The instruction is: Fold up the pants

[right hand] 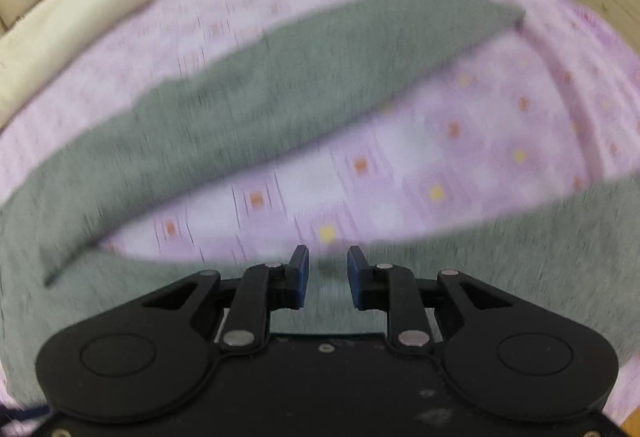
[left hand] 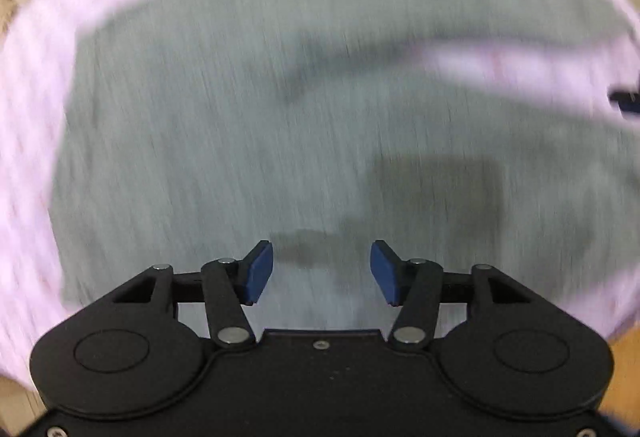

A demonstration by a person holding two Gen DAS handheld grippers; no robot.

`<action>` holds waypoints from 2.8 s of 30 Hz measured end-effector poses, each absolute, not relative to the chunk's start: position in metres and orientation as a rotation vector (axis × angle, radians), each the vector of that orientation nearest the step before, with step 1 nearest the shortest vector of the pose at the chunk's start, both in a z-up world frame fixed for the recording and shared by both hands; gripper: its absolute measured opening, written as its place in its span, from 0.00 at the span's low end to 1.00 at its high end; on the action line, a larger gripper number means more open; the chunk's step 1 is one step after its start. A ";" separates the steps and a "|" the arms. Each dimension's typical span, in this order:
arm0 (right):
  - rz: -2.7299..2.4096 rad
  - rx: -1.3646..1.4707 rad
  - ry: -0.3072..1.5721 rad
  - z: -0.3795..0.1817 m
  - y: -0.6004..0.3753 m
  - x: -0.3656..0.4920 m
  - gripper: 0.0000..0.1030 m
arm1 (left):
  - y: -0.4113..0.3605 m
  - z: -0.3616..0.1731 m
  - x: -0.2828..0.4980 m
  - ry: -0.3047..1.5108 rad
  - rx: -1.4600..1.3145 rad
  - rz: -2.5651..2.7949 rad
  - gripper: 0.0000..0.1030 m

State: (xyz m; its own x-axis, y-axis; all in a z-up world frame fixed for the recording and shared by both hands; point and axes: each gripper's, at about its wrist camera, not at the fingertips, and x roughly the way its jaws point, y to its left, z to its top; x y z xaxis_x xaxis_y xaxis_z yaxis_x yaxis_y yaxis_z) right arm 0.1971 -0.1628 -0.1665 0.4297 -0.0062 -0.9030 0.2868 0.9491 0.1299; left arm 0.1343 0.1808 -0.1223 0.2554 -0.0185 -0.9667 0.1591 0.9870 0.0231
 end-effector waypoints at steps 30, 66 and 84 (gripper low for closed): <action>-0.484 0.347 1.153 -0.214 -0.285 0.493 0.38 | 0.148 -0.179 0.337 1.300 0.201 0.157 0.89; -0.448 0.502 1.156 -0.172 -0.336 0.350 0.02 | 0.169 -0.174 0.425 1.551 -0.319 0.161 0.74; -0.436 0.529 1.037 -0.083 -0.333 0.227 0.02 | 0.161 -0.034 0.267 1.248 -0.164 -0.014 0.11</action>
